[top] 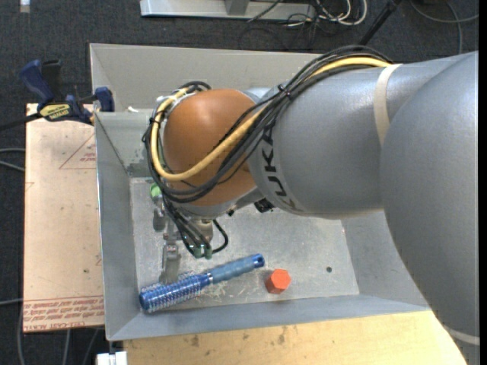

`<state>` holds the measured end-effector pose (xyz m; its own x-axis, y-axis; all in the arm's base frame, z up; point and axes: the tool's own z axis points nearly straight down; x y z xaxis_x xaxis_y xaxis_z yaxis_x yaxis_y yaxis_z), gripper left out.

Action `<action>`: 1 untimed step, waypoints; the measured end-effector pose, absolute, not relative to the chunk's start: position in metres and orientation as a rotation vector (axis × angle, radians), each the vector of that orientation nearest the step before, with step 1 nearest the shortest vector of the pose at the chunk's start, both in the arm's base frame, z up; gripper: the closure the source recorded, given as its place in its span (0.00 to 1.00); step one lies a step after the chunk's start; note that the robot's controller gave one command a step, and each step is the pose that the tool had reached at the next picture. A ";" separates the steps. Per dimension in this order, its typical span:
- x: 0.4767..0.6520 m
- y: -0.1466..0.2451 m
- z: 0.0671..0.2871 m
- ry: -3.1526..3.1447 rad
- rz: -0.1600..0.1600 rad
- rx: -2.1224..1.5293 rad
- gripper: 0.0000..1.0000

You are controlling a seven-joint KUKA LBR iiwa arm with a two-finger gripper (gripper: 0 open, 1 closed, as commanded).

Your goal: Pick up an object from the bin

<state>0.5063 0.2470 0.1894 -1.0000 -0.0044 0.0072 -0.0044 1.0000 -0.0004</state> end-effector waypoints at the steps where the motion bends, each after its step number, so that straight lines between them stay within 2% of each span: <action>1: 0.485 0.184 0.104 -3.132 0.007 -0.017 0.00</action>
Offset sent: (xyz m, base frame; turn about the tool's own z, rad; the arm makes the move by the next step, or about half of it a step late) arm -0.0186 -0.0592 -0.0806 0.0112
